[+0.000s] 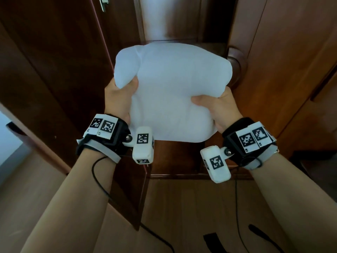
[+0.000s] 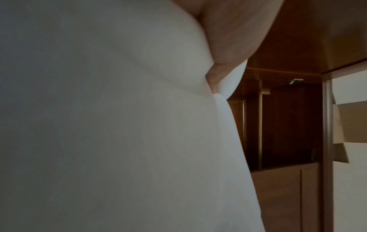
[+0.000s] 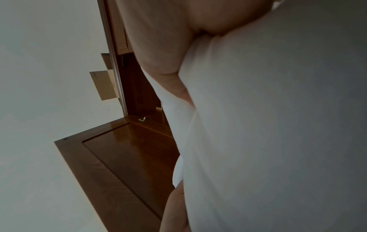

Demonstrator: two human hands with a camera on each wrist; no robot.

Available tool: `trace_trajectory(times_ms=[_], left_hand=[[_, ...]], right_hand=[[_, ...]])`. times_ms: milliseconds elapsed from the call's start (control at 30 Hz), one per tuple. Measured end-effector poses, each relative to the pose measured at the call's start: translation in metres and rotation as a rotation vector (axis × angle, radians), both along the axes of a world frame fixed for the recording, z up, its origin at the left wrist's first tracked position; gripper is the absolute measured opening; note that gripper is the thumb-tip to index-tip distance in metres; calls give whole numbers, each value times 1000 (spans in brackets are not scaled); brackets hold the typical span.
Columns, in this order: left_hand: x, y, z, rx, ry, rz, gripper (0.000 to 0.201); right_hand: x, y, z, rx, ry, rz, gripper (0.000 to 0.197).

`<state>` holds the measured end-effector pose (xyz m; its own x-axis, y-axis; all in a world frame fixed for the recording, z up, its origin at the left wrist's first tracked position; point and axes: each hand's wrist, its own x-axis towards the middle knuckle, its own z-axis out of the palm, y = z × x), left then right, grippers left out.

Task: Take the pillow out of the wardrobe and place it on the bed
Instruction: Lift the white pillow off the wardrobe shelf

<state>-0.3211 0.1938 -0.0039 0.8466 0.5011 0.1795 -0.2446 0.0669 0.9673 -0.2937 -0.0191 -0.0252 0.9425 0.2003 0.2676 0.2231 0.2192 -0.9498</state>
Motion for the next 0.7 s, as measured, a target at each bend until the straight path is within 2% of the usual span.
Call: trace_trajectory(times_ms=[200,400,533,700], left_hand=[[-10,23,8,-2,-39,-107,13],[-10,31,5,-48,-47,-259,21],[-1,6,-7,-51,-60,-385,21],[-3,-55,-26,-77,-13,-630,22]], right_hand=[[-37,18,8,-15,-14,-89,30],[-70,29,8,-49,-22,-287,31],[-95,14,2,-98,19,-473,41],[-136,-32,-10,-93,78,-701,48]])
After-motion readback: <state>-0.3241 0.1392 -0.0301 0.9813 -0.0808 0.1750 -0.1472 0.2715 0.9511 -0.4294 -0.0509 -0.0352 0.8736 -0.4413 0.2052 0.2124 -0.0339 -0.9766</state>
